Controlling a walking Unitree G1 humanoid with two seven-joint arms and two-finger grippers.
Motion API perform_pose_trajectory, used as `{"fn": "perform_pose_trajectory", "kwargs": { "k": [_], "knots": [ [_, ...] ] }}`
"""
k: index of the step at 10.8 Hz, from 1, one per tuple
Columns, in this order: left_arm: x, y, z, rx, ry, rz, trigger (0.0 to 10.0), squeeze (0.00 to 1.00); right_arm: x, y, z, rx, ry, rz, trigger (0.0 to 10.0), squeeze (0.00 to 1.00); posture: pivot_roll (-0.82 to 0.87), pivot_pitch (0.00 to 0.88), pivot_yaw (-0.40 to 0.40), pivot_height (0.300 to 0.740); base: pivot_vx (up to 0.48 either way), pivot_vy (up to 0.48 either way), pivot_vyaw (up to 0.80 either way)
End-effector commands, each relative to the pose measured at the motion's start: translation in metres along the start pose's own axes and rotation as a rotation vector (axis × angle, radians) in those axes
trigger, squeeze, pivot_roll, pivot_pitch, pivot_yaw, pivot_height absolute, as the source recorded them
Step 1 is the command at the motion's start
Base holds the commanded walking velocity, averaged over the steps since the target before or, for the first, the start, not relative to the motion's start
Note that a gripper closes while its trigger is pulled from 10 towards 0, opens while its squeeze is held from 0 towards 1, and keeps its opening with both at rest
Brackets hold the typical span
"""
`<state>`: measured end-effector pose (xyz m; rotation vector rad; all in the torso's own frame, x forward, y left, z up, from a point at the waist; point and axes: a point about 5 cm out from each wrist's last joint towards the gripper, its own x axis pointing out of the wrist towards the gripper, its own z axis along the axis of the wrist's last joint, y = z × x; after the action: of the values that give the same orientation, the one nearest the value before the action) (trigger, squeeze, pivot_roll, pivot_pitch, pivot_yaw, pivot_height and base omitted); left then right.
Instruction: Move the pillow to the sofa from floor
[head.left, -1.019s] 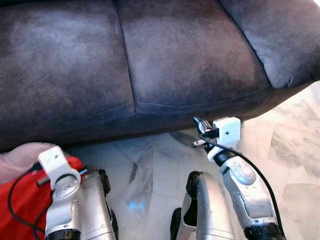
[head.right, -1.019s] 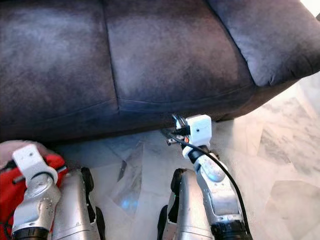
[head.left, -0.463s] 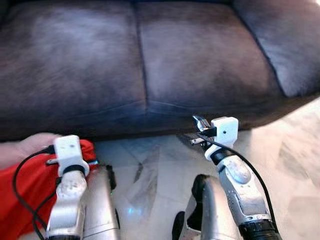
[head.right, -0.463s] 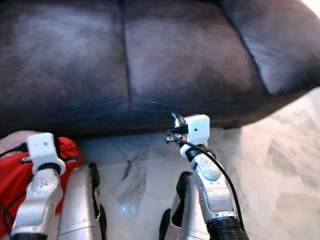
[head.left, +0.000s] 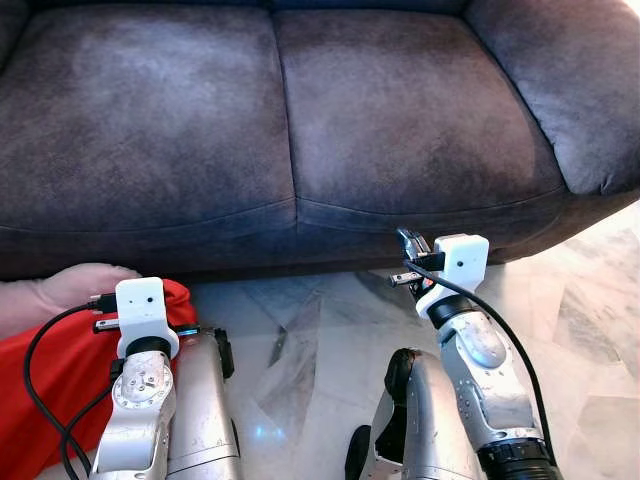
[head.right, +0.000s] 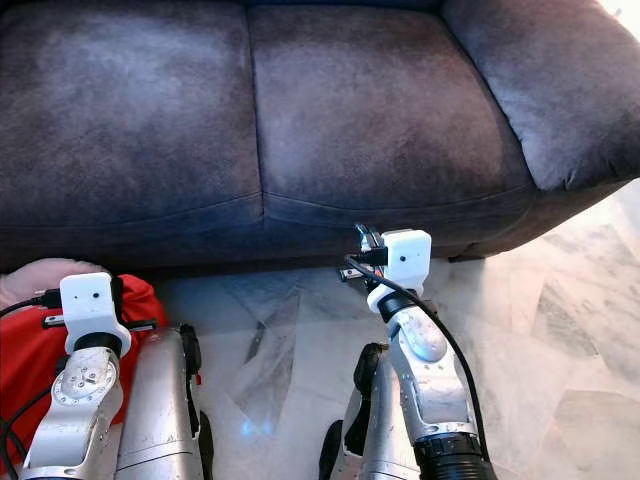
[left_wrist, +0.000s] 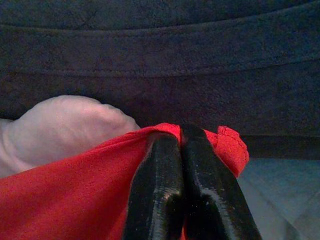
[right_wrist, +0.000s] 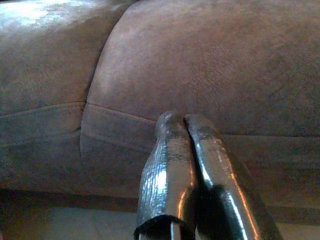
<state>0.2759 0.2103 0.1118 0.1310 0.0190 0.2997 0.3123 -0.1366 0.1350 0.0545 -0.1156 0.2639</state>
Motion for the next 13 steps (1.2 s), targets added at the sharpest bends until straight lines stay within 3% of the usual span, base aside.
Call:
{"fn": "perform_pose_trajectory", "kwargs": {
  "k": [1,5,11,13],
  "knots": [
    [-0.0038,-0.0225,0.045,-0.024,-0.245,-0.11,10.0,0.0,-0.0028,-0.0064,-0.002,0.007,0.003,-0.028,10.0,0.0,0.12,0.241,-0.127,0.483,0.0,0.0,0.0],
    [-0.0041,-0.023,0.048,-0.02,-0.261,-0.115,10.0,0.0,-0.0029,-0.0086,-0.0027,0.007,0.003,-0.046,10.0,0.0,0.12,0.244,-0.124,0.53,0.0,0.0,0.0],
    [-0.0047,-0.0232,0.0511,-0.017,-0.274,-0.116,10.0,0.0,-0.0027,-0.0089,-0.0033,0.011,0.006,-0.051,10.0,0.0,0.13,0.242,-0.122,0.637,0.0,0.0,0.0],
    [-0.0049,-0.0226,0.0511,-0.017,-0.276,-0.114,10.0,0.0,-0.0023,-0.0077,-0.004,0.011,0.008,-0.046,10.0,0.0,0.13,0.242,-0.123,0.641,0.0,0.0,0.0]
  ]
}}
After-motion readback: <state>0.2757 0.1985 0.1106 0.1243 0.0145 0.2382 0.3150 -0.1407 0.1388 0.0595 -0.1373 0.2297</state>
